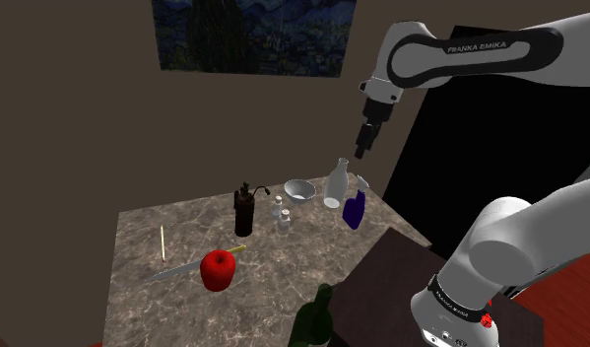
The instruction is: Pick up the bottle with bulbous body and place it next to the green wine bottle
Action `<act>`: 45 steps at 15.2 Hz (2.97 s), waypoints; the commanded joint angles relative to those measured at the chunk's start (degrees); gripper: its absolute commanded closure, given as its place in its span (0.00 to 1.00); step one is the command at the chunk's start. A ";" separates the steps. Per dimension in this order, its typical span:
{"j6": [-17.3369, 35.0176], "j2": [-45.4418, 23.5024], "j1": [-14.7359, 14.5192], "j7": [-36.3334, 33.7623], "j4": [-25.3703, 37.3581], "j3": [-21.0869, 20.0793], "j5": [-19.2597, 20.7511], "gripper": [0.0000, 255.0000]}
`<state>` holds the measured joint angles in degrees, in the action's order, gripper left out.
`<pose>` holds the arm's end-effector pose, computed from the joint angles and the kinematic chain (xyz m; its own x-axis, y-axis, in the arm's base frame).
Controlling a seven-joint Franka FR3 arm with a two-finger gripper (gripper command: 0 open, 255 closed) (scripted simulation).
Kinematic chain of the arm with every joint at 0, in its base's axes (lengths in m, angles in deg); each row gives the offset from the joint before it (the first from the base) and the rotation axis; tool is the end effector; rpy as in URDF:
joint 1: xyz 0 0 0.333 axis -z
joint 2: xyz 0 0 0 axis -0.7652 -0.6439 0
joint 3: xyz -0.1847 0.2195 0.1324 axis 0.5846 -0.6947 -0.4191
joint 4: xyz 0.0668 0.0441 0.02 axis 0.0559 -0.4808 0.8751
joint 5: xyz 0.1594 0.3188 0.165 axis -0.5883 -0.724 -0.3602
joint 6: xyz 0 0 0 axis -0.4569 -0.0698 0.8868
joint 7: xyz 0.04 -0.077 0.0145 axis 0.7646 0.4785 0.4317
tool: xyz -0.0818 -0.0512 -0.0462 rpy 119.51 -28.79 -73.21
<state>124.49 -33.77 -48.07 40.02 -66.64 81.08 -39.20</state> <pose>0.3799 -0.0587 0.5021 0.9828 0.1842 0.0117 0.1846 -0.9801 -0.0734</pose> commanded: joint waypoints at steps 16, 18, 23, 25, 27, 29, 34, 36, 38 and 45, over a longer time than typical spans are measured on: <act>18.49 -31.07 4.18 17.69 12.56 11.12 -1.21 0.00; 19.67 -35.29 4.92 19.97 15.48 11.79 -2.57 0.00; 21.40 -45.99 7.59 25.32 24.05 12.48 -6.34 0.00; 21.62 -50.30 8.99 27.17 28.02 12.37 -7.76 0.00; 21.62 -52.80 9.88 28.13 30.47 12.21 -8.50 0.00; 22.85 -53.67 10.03 28.38 30.07 11.99 -8.91 0.00; 26.19 -56.30 10.46 29.16 29.23 11.35 -10.13 0.00; 26.19 -56.30 10.46 29.16 29.23 11.34 -10.12 0.00; 26.19 -56.30 10.46 29.16 29.23 11.34 -10.12 0.00; 26.18 -56.29 10.46 29.16 29.23 11.34 -10.12 1.00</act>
<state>150.67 -90.05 -37.62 69.18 -37.41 92.43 -49.32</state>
